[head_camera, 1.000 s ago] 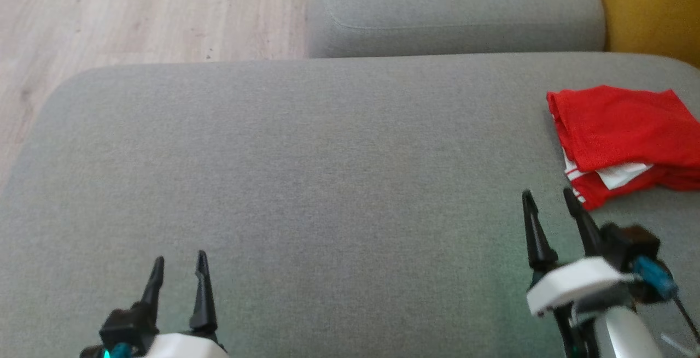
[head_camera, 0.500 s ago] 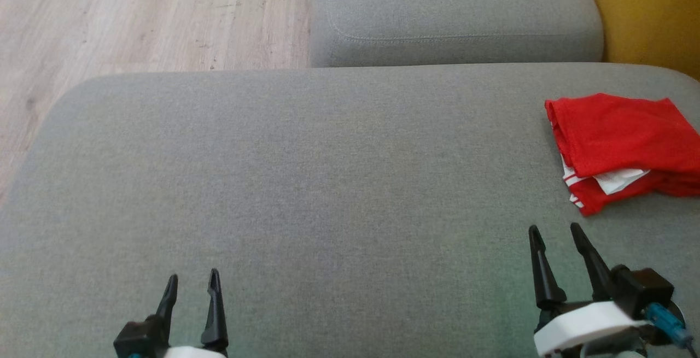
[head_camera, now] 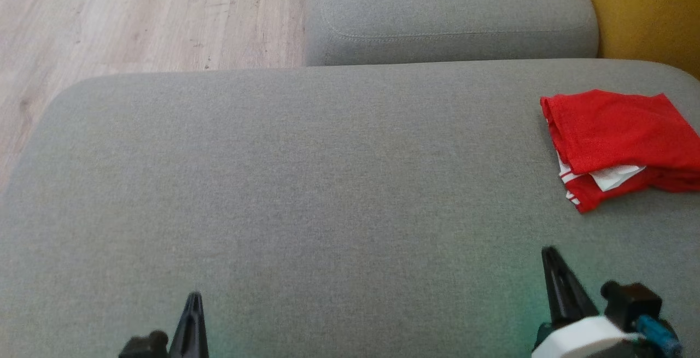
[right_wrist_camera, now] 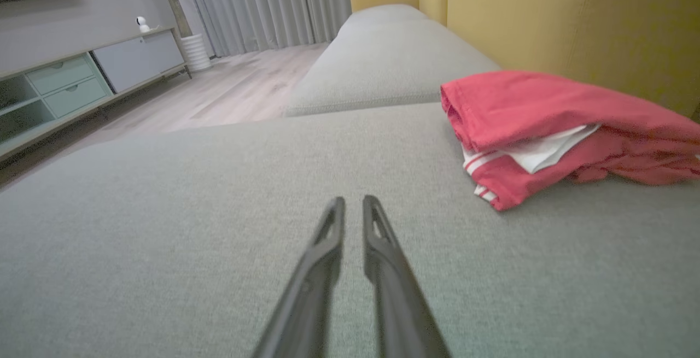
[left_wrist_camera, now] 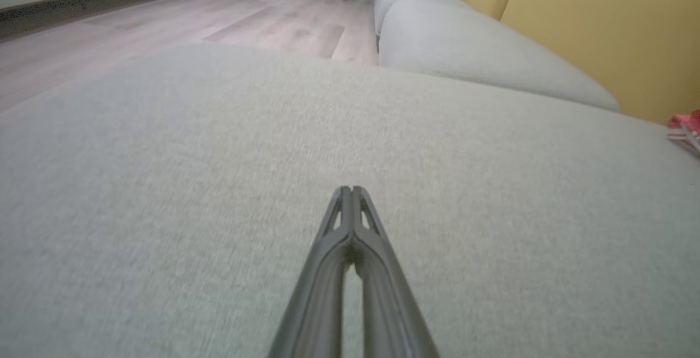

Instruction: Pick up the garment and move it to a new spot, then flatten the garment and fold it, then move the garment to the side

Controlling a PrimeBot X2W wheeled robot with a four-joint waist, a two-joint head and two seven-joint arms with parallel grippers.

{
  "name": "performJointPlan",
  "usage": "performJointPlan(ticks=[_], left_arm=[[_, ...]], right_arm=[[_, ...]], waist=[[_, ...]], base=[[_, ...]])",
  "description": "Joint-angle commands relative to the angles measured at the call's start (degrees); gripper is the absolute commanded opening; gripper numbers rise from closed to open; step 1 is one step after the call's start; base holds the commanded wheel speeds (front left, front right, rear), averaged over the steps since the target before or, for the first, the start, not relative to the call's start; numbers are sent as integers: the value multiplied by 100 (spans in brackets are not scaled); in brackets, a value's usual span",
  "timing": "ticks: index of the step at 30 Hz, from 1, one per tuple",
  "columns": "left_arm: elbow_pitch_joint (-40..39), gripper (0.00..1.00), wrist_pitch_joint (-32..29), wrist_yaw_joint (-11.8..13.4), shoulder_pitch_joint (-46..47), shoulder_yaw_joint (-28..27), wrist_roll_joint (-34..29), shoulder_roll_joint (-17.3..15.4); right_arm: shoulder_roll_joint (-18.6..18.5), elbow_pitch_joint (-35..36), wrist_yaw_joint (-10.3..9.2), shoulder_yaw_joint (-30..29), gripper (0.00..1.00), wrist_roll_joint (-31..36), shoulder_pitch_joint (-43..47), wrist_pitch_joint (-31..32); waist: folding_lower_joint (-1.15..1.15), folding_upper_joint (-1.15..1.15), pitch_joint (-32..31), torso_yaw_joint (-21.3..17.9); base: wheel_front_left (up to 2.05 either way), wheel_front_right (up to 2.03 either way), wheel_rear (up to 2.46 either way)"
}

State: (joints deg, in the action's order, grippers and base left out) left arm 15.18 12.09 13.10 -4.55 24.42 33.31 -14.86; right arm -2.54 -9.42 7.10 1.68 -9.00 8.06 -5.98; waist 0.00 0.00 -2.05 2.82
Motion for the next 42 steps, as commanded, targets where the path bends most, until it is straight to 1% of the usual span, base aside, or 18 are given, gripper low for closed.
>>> performJointPlan(ticks=[1, 42], left_arm=[[47, 0, -1, -1, -25, -1, 4, 11], [1, 0, -599, -693, 345, -1007, 2008, 385]], right_arm=[[0, -69, 0, 0, 0, -6, 9, 0], [-129, -189, 13, -113, 0, -2935, -461, 288]], waist=[[0, 0, 0, -1], [0, 0, 75, -95]], base=[[0, 0, 0], [0, 0, 0]])
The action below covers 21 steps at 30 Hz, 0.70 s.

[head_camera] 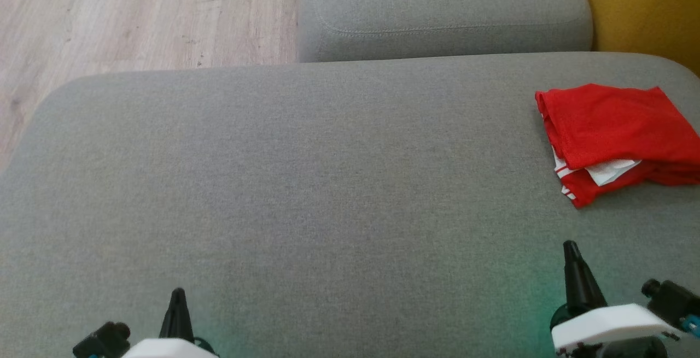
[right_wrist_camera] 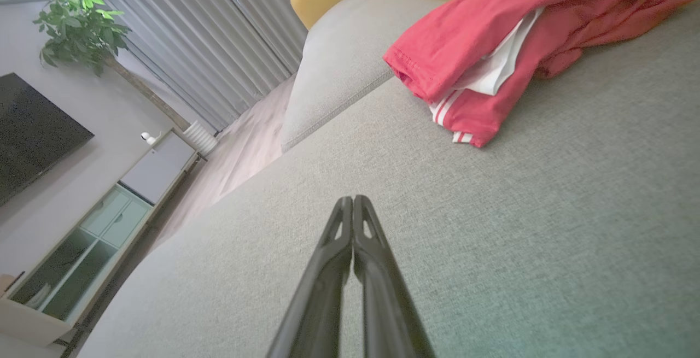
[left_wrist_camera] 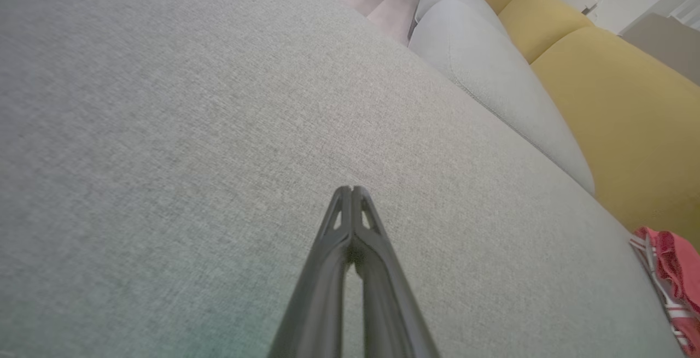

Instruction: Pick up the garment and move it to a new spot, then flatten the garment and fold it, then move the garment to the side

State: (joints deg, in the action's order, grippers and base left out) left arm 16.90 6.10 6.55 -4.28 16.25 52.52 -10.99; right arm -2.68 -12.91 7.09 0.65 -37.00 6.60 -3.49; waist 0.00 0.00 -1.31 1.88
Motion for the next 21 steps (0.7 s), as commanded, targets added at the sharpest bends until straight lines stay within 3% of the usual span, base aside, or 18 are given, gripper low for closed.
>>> performJointPlan(ticks=[1, 21], left_arm=[[-173, 0, -15, -54, 327, -216, 134, 8], [-201, 0, -294, -367, 492, -682, 1030, 185]], right_arm=[[-117, 157, 14, -15, 0, -204, -327, 47], [-143, 99, 20, -111, 0, -1489, -541, 214]], waist=[[0, 0, 3, -4], [0, 0, 37, -46]], base=[[0, 0, 0], [0, 0, 0]])
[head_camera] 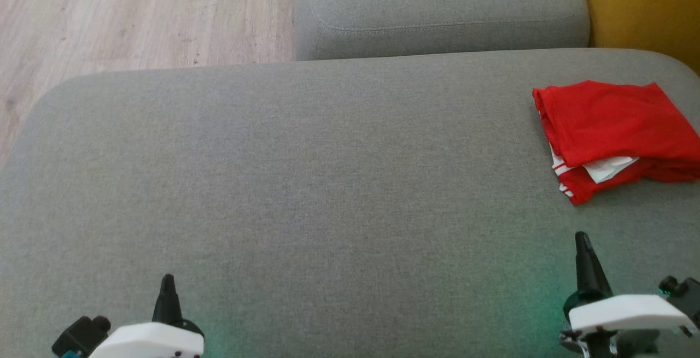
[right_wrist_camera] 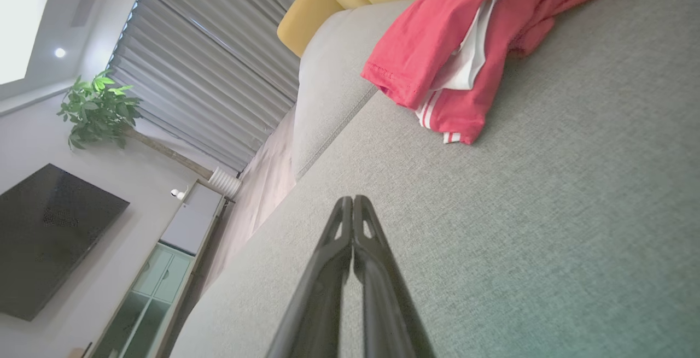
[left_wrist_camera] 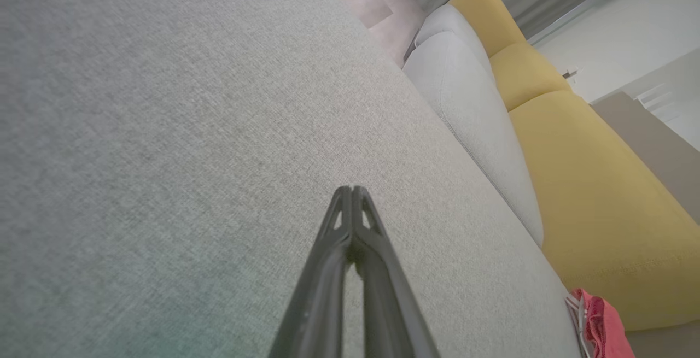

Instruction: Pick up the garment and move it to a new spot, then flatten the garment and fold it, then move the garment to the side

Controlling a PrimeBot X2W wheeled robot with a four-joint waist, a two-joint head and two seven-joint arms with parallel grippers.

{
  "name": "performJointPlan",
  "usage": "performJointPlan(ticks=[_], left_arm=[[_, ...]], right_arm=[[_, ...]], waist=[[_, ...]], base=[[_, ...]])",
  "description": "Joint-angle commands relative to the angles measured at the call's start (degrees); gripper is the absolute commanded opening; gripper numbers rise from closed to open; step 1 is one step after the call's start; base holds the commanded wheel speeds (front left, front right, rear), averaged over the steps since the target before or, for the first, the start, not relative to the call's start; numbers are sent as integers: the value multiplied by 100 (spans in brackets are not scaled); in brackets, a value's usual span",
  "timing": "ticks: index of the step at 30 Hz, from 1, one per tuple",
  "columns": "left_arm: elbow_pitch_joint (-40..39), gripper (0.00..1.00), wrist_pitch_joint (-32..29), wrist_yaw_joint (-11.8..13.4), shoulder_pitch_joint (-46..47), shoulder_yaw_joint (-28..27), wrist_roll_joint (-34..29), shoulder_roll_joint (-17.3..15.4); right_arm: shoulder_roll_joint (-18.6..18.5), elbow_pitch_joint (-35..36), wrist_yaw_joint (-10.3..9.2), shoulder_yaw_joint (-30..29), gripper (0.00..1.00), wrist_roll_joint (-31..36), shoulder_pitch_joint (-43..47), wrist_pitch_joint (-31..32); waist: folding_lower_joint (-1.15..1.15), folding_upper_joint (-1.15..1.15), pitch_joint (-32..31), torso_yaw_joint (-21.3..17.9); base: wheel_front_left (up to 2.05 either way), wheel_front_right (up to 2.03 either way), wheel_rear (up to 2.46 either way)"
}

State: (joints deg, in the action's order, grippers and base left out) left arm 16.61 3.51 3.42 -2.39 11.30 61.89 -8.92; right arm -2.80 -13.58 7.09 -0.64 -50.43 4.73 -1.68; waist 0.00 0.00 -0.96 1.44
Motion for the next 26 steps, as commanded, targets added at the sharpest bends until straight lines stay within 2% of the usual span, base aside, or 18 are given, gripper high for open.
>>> performJointPlan(ticks=[1, 26], left_arm=[[-173, 0, -49, -70, 311, -211, 140, -13], [-205, 0, -407, -465, 522, -807, 1269, 216]], right_arm=[[-132, 163, 21, 13, 0, -213, -366, 42], [-146, 88, 28, -134, 0, -1818, -639, 273]], waist=[[0, 0, 3, -4], [0, 0, 46, -58]], base=[[0, 0, 0], [0, 0, 0]])
